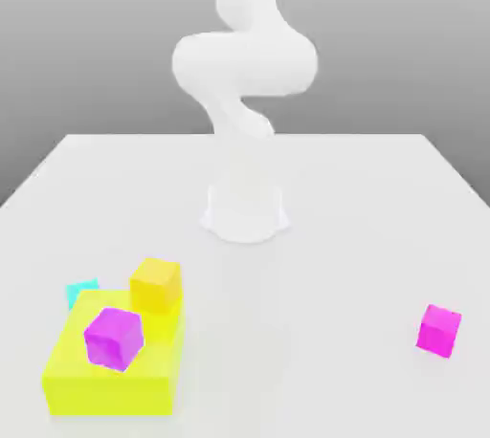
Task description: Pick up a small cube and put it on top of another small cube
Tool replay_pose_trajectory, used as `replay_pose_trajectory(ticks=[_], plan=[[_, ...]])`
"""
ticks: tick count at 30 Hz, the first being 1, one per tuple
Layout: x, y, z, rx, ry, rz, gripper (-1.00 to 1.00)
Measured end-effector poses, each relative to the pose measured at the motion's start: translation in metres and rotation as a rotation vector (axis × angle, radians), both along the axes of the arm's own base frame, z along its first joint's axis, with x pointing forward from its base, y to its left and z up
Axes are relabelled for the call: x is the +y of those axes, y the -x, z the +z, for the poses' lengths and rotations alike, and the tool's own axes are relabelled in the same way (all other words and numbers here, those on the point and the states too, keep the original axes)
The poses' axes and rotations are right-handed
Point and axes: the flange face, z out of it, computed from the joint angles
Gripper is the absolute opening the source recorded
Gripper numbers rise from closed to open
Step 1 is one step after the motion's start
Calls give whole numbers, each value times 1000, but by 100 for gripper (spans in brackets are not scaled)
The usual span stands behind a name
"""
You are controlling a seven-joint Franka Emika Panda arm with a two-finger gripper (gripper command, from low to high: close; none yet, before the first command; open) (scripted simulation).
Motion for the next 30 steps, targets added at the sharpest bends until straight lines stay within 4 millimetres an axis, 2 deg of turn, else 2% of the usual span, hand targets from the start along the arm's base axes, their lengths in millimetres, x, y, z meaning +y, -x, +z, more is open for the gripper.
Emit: replay_pose_trajectory(ticks=[3, 7, 10, 14, 20, 24, 26, 30], plan=[[26, -30, -44, 76, -12, 110, 0], [67, -57, -105, 172, -11, 244, 0], [101, -68, -152, 242, 1, 339, 0], [146, -71, -217, 333, 33, 457, 0], [207, -52, -313, 458, 116, 619, 0], [244, -23, -374, 529, 201, 735, 0], [257, -7, -403, 560, 249, 784, 0], [267, 21, -455, 614, 353, 859, 0]])
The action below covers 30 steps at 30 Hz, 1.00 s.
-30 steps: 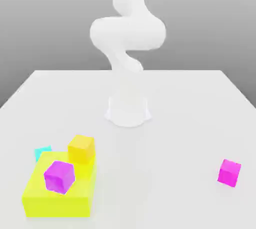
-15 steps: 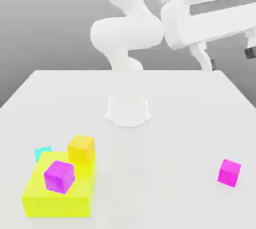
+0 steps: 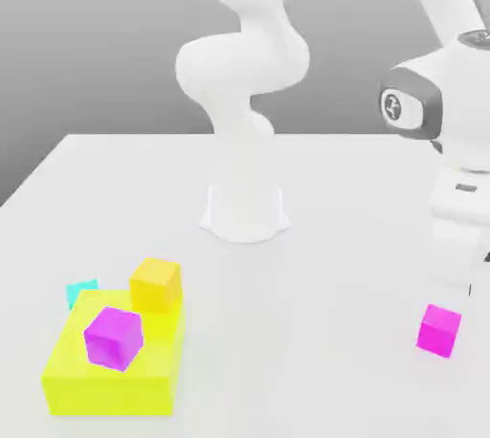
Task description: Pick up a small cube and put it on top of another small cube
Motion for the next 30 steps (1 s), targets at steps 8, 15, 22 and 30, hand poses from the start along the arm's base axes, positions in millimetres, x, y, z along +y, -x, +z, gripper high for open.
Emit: replay_pose_trajectory(ticks=[8, 15, 22, 30], plan=[[4, 18, -85, 6, 59, 68, 0], [4, 19, -96, 8, 60, 67, -100], [4, 18, -37, 7, 60, 68, -100], [-105, -32, 10, 31, 33, 161, -100]])
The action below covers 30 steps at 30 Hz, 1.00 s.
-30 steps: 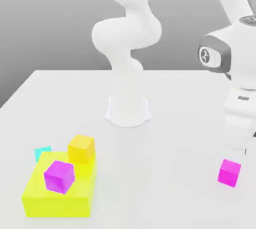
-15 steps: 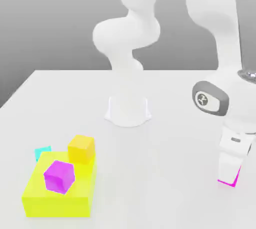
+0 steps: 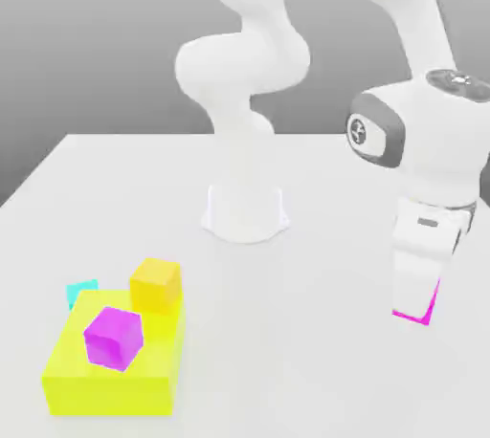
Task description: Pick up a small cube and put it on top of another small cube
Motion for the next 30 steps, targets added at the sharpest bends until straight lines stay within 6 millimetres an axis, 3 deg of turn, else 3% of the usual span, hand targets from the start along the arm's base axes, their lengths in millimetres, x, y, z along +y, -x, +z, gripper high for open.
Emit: replay_pose_trajectory(ticks=[5, 11, 16, 21, 23, 27, 28, 30], plan=[[-72, -11, 25, 2, -15, 92, -100], [-155, -4, 51, -8, -22, 209, -100], [-225, 17, 69, -20, -13, 289, -100], [-289, 51, 85, -29, 11, 367, -100], [-299, 56, 75, -30, 13, 381, -100], [-302, 58, 37, -30, 13, 386, -100], [-302, 59, 27, -30, 15, 385, 100], [-302, 59, 27, -30, 15, 385, 100]])
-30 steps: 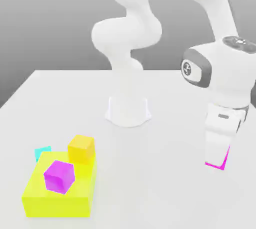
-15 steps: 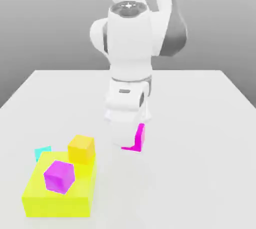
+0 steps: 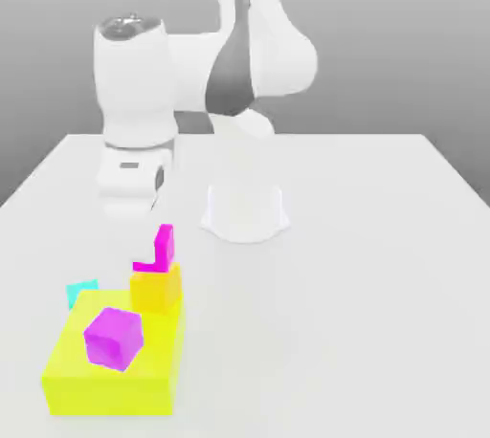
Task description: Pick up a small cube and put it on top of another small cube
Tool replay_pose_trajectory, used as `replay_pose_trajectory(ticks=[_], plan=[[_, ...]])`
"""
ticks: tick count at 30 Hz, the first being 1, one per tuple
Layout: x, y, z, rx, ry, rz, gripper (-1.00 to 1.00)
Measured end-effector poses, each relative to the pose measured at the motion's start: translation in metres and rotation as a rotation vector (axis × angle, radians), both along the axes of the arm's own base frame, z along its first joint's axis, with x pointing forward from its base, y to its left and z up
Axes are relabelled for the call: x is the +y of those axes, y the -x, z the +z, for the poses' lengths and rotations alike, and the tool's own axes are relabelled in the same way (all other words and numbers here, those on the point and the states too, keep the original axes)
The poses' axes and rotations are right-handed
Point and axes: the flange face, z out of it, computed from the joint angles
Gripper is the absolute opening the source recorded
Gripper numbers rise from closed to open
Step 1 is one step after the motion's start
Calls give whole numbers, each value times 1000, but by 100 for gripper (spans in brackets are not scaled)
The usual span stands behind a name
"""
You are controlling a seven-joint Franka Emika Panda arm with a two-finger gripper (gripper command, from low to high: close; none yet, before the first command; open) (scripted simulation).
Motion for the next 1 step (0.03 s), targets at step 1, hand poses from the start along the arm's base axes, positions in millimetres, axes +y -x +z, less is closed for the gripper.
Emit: replay_pose_trajectory(ticks=[1], plan=[[0, 0, 0, 0, 0, 0, 100]])
